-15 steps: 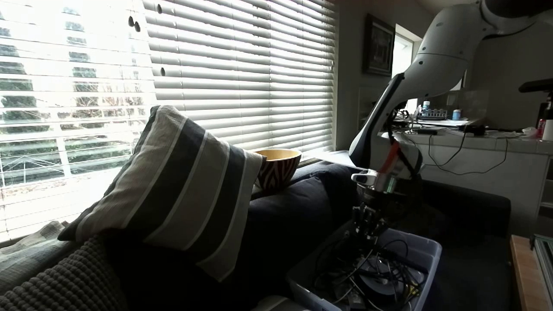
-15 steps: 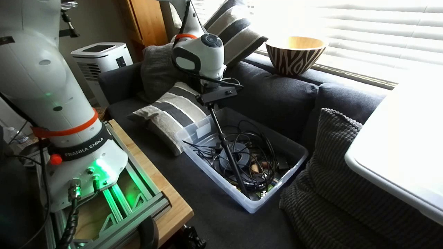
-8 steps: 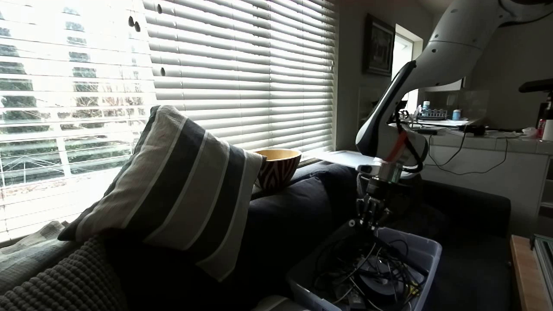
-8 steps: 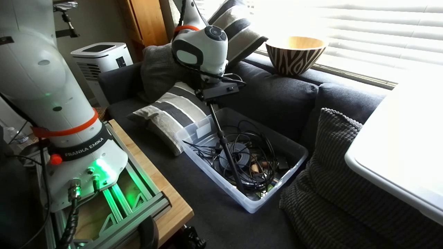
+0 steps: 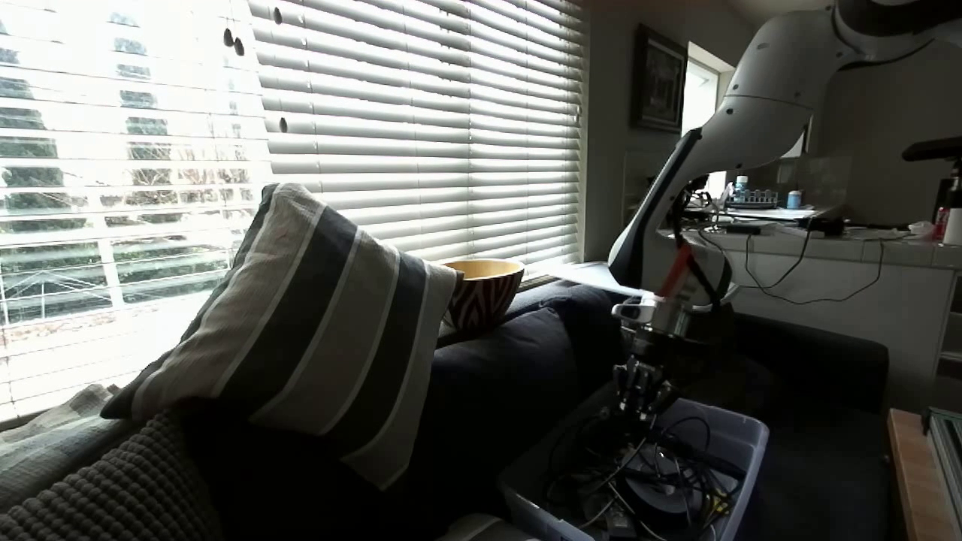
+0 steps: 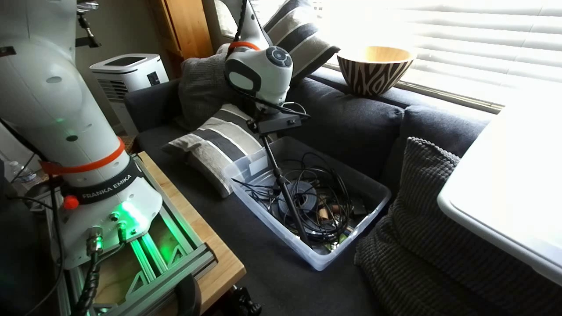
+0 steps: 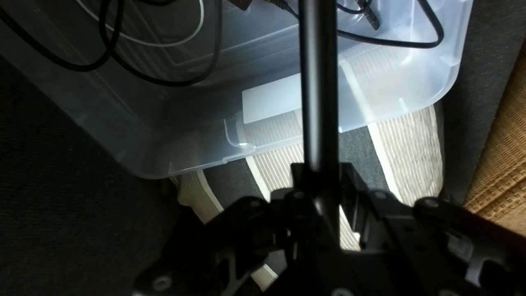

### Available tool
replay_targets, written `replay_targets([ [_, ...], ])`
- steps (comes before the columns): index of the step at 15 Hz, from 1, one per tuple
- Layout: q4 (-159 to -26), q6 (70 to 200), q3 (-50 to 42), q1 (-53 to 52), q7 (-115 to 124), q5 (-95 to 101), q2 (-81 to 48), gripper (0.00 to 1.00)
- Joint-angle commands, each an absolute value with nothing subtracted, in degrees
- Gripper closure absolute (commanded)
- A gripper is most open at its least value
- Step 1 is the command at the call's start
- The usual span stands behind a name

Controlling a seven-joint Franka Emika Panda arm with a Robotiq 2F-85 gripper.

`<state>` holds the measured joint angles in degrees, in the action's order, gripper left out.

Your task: Pick up the black stick from the clear storage container and put it in the wooden bowl

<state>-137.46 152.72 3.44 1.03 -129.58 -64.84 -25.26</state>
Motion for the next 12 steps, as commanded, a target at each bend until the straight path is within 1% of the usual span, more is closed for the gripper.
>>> replay_targets([
  [1, -132.76, 152.48, 5.56, 2.13, -133.32, -70.25, -33.55, 0.94],
  [7, -125.37, 154.61, 7.72, 1.69, -138.04, -76.35, -44.52, 0.94],
  [12, -121.27, 156.24, 7.5, 0.66, -141.81, -76.71, -50.42, 0.94],
])
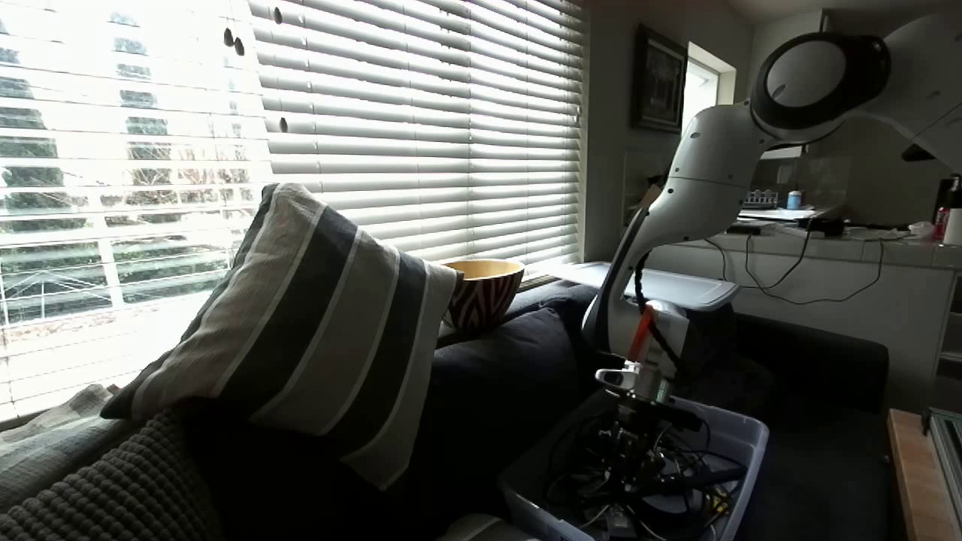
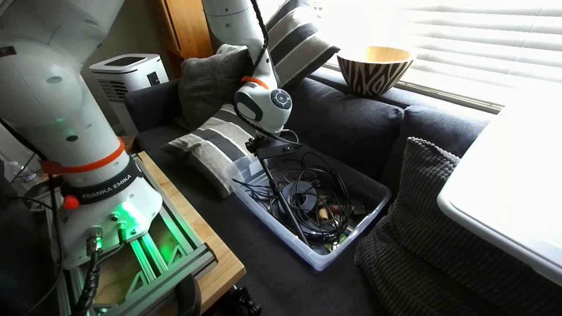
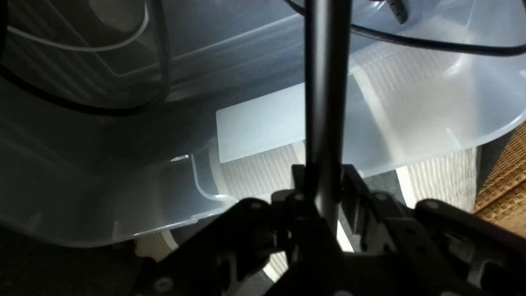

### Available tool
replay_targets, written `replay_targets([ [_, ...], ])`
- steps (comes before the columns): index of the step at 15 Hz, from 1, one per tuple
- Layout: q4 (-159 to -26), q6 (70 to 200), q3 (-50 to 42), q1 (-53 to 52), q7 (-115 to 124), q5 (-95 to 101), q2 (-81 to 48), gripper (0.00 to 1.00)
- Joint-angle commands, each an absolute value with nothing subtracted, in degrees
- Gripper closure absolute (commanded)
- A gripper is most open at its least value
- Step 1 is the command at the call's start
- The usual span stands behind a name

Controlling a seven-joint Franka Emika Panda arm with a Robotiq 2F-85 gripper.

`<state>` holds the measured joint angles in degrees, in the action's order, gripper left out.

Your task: Pick up the black stick from the clear storage container and put it in the wooden bowl

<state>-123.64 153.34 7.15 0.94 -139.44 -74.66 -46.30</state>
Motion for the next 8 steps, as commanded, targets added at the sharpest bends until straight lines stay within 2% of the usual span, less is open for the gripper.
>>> replay_targets([
  [1, -120.88, 156.44, 7.37, 0.56, -142.29, -76.28, -51.2, 0.94],
  [5, -120.38, 155.9, 7.04, 0.29, -143.0, -75.2, -52.39, 0.94],
  [6, -120.46, 155.94, 6.86, -0.04, -142.76, -74.75, -52.48, 0.77],
  [7, -120.56, 156.22, 6.74, -0.31, -142.7, -74.56, -52.47, 0.53],
  [8, -120.83, 156.34, 6.51, -0.62, -142.33, -74.19, -52.32, 0.51],
])
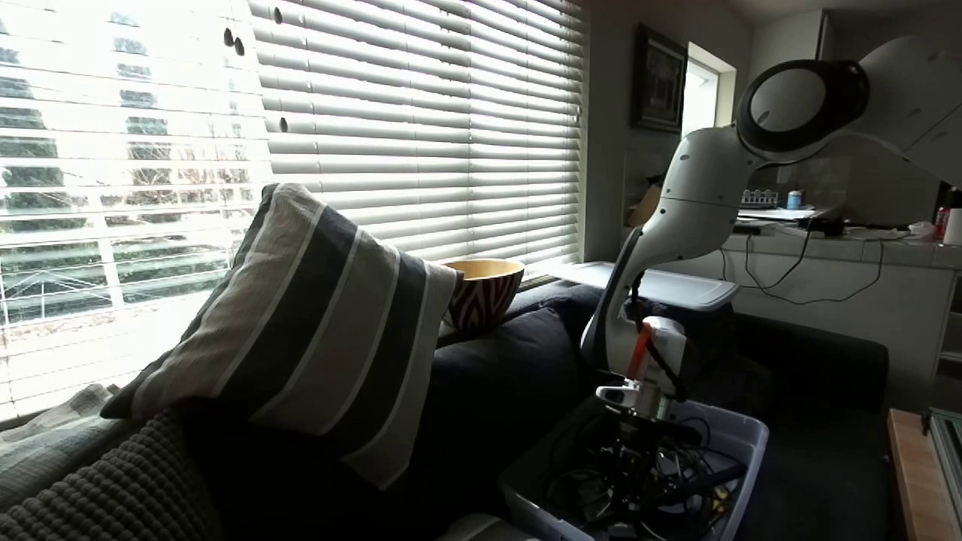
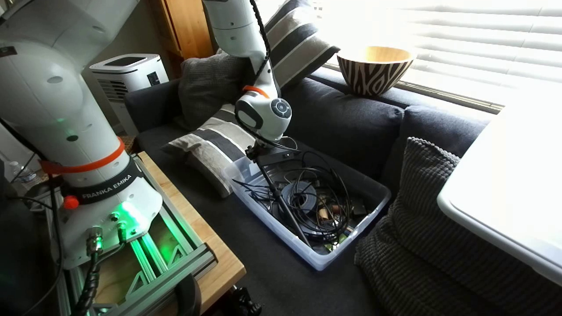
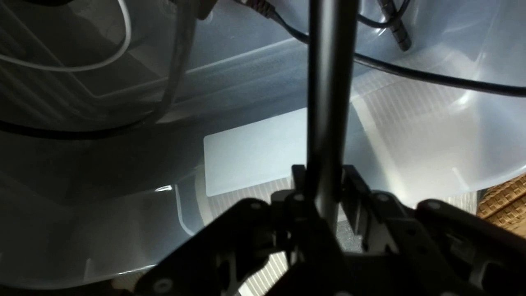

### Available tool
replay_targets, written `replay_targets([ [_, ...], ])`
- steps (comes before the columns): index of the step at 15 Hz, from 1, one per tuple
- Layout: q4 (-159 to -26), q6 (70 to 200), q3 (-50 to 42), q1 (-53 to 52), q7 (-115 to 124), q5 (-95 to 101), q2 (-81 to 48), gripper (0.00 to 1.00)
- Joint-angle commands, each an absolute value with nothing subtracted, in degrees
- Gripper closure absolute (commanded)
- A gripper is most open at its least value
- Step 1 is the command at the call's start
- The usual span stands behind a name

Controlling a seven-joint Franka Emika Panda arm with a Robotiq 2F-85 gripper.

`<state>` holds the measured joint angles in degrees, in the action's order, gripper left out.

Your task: Pick up the black stick from the clear storage container and put it in the wooden bowl

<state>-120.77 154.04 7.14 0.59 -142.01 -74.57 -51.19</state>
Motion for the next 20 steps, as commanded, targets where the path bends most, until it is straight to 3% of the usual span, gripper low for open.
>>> replay_targets([
  [1, -121.21, 156.88, 6.21, -1.02, -142.03, -74.05, -52.13, 0.44],
  [7, -123.92, 163.02, 3.32, -4.59, -139.98, -72.0, -51.26, 0.01],
  [13, -124.1, 167.34, 1.18, -7.25, -140.74, -70.41, -52.73, 0.0],
  [14, -123.74, 167.63, 0.92, -7.59, -140.71, -70.01, -53.35, 0.04],
  [15, -123.5, 167.69, 0.76, -7.77, -140.92, -69.73, -53.73, 0.23],
  [17, -122.71, 168.16, 0.68, -7.83, -141.63, -69.73, -54.61, 0.33],
  [20, -122.04, 168.97, 0.33, -8.32, -141.05, -69.48, -55.79, 0.58],
])
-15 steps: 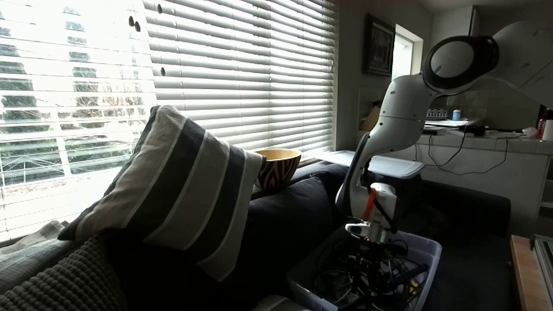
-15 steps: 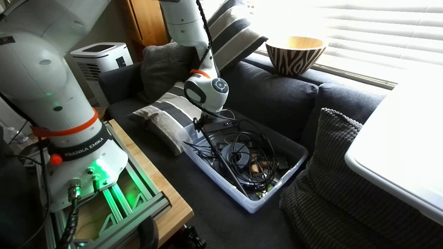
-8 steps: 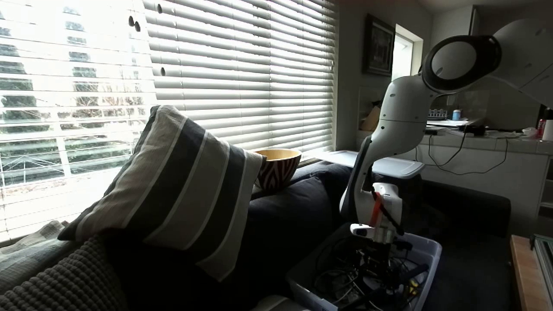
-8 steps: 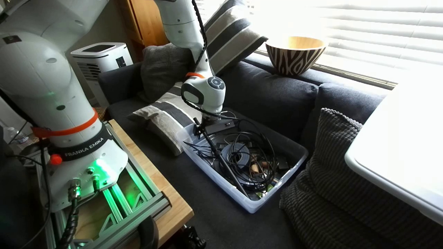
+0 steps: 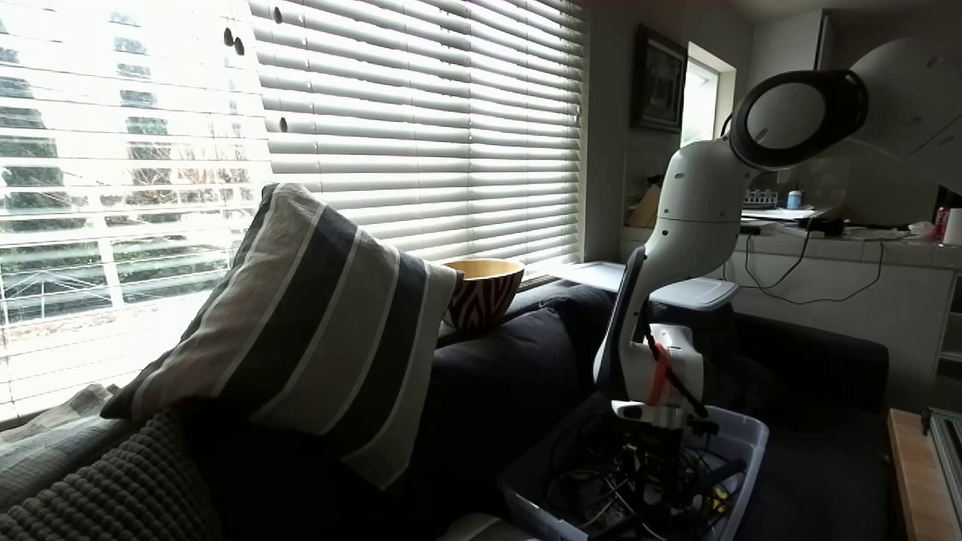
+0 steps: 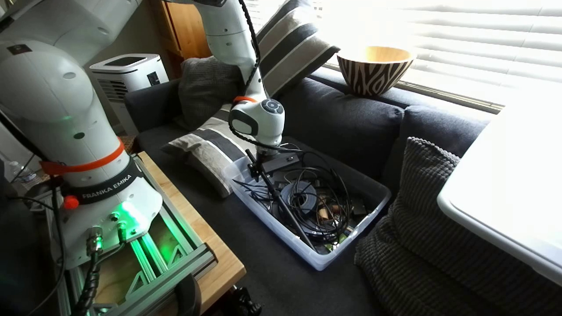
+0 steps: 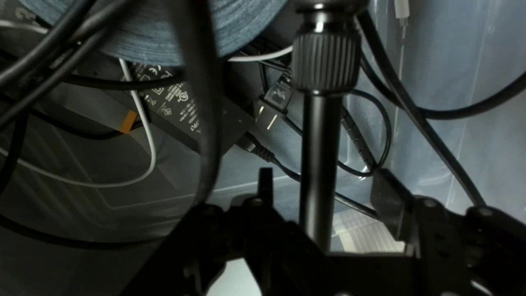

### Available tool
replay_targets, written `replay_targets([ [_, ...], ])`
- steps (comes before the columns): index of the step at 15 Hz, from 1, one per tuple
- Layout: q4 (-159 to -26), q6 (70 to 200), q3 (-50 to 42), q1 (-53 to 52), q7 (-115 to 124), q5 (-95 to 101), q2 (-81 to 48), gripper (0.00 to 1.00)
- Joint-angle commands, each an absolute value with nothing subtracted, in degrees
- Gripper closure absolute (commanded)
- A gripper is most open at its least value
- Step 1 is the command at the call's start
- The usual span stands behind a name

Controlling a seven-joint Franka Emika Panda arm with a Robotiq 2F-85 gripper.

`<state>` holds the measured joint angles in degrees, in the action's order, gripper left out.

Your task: Pick up the black stick from the clear storage container and put it in the wooden bowl

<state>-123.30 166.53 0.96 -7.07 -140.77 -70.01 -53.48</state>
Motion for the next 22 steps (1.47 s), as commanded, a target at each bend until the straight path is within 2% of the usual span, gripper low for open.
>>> replay_targets([
  [1, -121.9, 169.31, 0.29, -8.42, -141.05, -69.58, -56.01, 0.66],
  [4, -122.18, 170.29, 0.37, -8.63, -141.26, -69.96, -55.77, 0.87],
  [6, -122.62, 170.76, 0.45, -8.74, -141.28, -70.03, -55.23, 0.86],
  [7, -122.85, 170.94, 0.55, -8.77, -141.35, -70.15, -54.96, 0.94],
  [17, -133.42, 171.26, -0.26, -12.06, -138.61, -70.34, -42.23, 0.94],
  [22, -138.84, 170.91, -3.77, -15.56, -132.86, -67.9, -34.08, 0.94],
])
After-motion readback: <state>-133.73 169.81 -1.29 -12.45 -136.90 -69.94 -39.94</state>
